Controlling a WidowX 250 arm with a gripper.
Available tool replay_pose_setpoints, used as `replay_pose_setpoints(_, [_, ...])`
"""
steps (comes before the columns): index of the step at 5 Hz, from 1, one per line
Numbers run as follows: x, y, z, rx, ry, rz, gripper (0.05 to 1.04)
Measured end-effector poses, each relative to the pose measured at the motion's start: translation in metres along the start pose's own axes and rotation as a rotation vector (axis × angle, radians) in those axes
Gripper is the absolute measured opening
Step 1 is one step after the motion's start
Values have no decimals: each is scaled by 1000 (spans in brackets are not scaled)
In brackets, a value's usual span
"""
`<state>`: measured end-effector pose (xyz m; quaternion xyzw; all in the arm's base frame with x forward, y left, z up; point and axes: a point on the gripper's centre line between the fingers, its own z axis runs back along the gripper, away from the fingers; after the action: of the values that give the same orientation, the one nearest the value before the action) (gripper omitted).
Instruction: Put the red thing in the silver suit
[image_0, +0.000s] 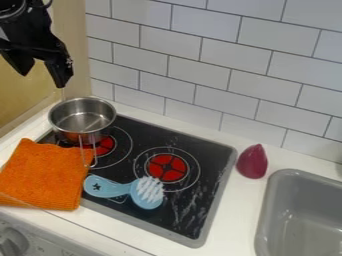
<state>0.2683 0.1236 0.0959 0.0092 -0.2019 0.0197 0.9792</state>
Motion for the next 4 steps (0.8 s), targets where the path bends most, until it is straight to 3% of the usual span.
replay_pose_setpoints(1, [-17,-8,-11,-29,56,6,998])
replay_pose_setpoints(2, [-11,-28,-22,-57,77,-83,998])
replay_pose_setpoints(3, [13,-39,-26,-87,37,-193,998])
replay_pose_setpoints(4, [36,-59,-38,-155,7,-316,998])
